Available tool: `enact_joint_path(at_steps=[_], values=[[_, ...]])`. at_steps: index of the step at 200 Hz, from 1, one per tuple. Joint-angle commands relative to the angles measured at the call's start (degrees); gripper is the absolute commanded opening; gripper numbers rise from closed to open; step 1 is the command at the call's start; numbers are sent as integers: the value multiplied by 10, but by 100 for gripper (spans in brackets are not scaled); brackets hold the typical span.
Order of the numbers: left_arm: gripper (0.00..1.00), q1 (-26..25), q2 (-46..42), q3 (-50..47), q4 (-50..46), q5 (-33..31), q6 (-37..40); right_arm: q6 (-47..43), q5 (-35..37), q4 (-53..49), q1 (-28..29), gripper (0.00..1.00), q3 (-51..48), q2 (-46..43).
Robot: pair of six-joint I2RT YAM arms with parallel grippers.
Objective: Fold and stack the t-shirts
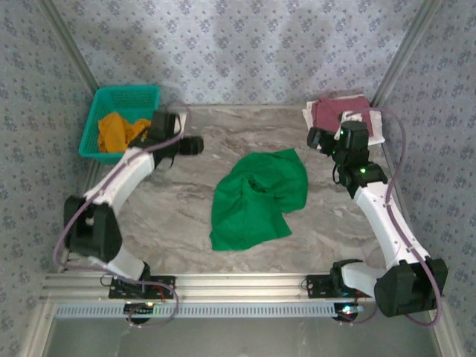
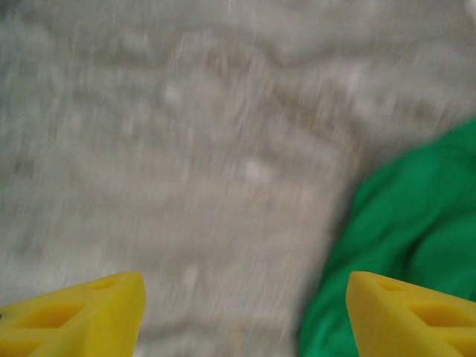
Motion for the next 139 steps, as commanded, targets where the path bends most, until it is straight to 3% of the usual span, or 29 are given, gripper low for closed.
enact_joint_path(at_steps=[1, 29, 47, 63, 99, 139], values=[[77, -104, -124, -76, 83, -14, 26, 37, -79, -49, 7, 100, -47, 3], [89, -224, -77, -171, 181, 9, 19, 68, -140, -63, -6, 98, -93, 43], [94, -334, -18, -165, 243, -14, 85, 75, -185, -71, -25, 93, -79, 91], [98, -393, 57, -127, 245, -9, 142, 77, -194, -80, -33, 91, -55, 135], [98, -422, 165, -86, 269, 50, 186, 104, -251, -55, -77, 83, -29, 235], [93, -435, 233, -82, 289, 67, 197, 112, -280, -11, -67, 74, -36, 302]])
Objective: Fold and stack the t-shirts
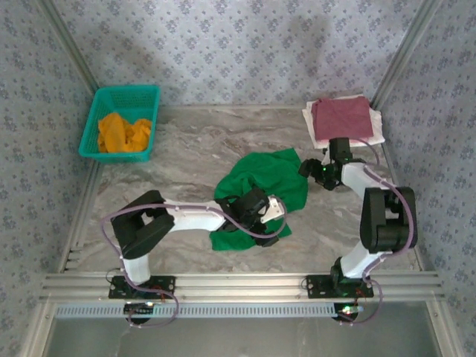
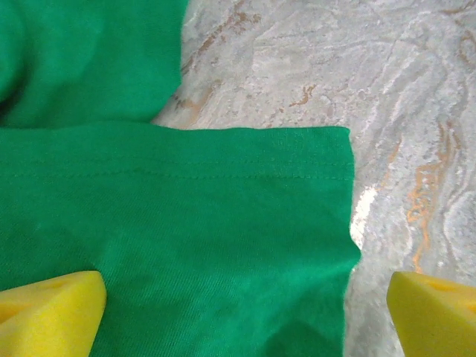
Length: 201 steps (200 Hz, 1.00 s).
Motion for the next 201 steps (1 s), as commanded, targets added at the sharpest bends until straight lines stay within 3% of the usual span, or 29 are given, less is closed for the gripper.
enact_joint_path(at_steps=[1, 21, 26, 35, 49, 72, 105, 146, 201], values=[[92, -8, 28, 11, 41, 26, 28, 15, -42, 24, 11, 74, 3, 29], [81, -8, 38, -8, 74, 11, 33, 16, -53, 41, 18, 65, -5, 43], [74, -8, 41, -9, 76, 5, 35, 17, -55, 48, 17, 61, -9, 45], [52, -6, 44, -8, 75, -4, 37, 20, -57, 57, 18, 53, -12, 45], [26, -4, 41, -8, 76, -11, 36, 20, -61, 63, 18, 38, -13, 39], [0, 1, 6, -20, 79, -32, 27, 14, -48, 52, 17, 19, -9, 8], [0, 41, -101, -77, 102, -35, -1, 3, -18, 30, -3, 0, -14, -70], [0, 114, -230, -144, 109, -31, -21, -14, 24, -1, -25, 0, -26, -150], [0, 160, -272, -175, 107, -57, -48, -17, 27, -13, -35, 0, -36, -127]])
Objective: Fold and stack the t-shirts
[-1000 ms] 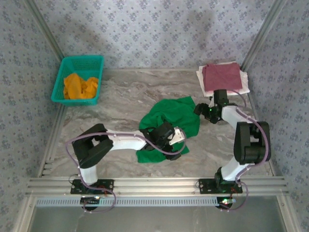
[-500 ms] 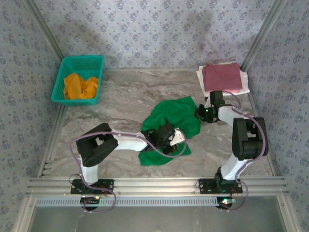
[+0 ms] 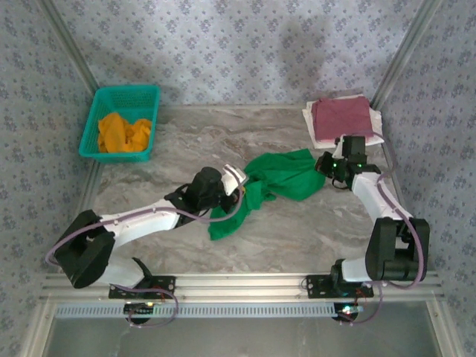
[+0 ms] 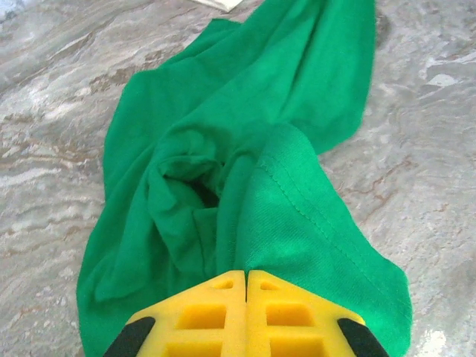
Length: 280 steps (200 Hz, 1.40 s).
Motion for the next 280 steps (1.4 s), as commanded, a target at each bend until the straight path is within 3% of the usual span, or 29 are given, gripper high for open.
enact_joint_path(at_steps=[1, 31, 68, 123, 161, 177, 184, 191, 205, 217, 241, 270, 280], values=[[0, 13, -22, -20, 9, -18, -31, -8, 15, -38, -8, 0, -5, 14], [0, 38, -153, -47, 15, -50, -52, -19, 49, -75, -13, 0, 15, -47], [0, 53, -267, 1, -116, -47, -8, -22, 19, -146, -10, 0, 59, -133], [0, 52, -394, 62, -226, 13, 11, -3, 14, -252, -7, 0, 125, -295], [0, 69, -356, 141, -284, 10, 40, 16, 15, -293, -5, 0, 163, -298], [0, 129, -286, 171, -262, 68, 54, 23, 20, -259, -6, 0, 163, -243], [0, 165, -250, 176, -231, 100, 49, 24, 14, -242, -7, 8, 163, -209], [13, 204, -213, 177, -194, 139, 36, 26, 10, -219, -7, 16, 183, -167], [42, 270, -132, 183, -129, 174, 12, 35, 14, -185, -11, 43, 194, -83], [58, 305, -66, 199, -112, 177, 7, 37, -8, -171, -25, 48, 219, -13], [69, 328, -35, 199, -119, 157, -10, 28, -62, -165, -46, 58, 231, 23], [89, 321, -159, 66, -116, 128, -34, 5, -16, -178, -33, 65, 123, -100], [91, 309, -197, 30, -141, 124, -42, 5, 0, -177, -33, 65, 76, -150]])
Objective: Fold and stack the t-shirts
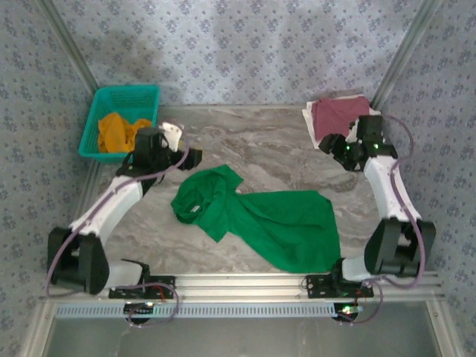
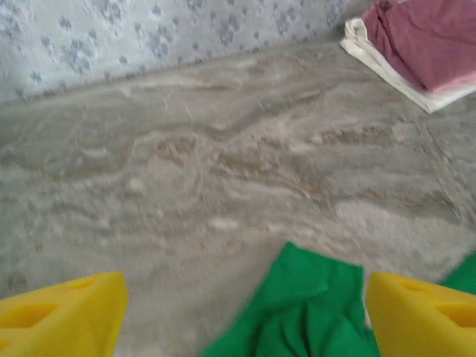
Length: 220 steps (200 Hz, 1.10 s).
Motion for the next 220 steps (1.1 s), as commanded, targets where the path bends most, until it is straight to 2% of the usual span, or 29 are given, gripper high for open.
enact_joint_path(at_steps=[1, 24, 44, 64, 79, 89, 112, 128, 144, 174, 195, 210, 220], values=[[91, -18, -117, -59, -4, 1, -26, -14, 20, -11, 5, 65, -78, -133], [92, -89, -143, -98, -58, -28, -46, 3, 44, -2, 10, 65, -172, -193], [93, -151, -94, -109, -45, -54, -48, 4, 37, 0, 14, 64, -201, -156], [95, -169, -2, -90, 1, -35, -67, -2, 32, 1, 17, 66, -198, -81], [98, -186, 65, -67, 12, -37, -76, -19, 31, -21, 16, 70, -186, -41], [98, -198, 101, -57, 11, -52, -85, -20, 38, -37, 16, 77, -186, -33], [98, -223, 135, -69, 3, -96, -105, -10, 50, -30, 14, 79, -216, -43], [87, -224, 134, -94, 16, -104, -121, -10, 38, -7, 16, 75, -229, -23], [70, -225, 131, -118, 37, -120, -128, -16, 16, 15, 18, 71, -234, 13], [33, -222, 120, -142, 55, -145, -138, -20, -1, 29, 33, 57, -228, 65], [0, -221, 102, -157, 47, -164, -147, -13, 0, 53, 43, 37, -240, 66], [0, -214, 74, -168, 37, -190, -151, -8, 1, 70, 43, 16, -241, 74], [0, -201, 46, -176, 34, -198, -155, -3, 3, 80, 43, 8, -236, 77]])
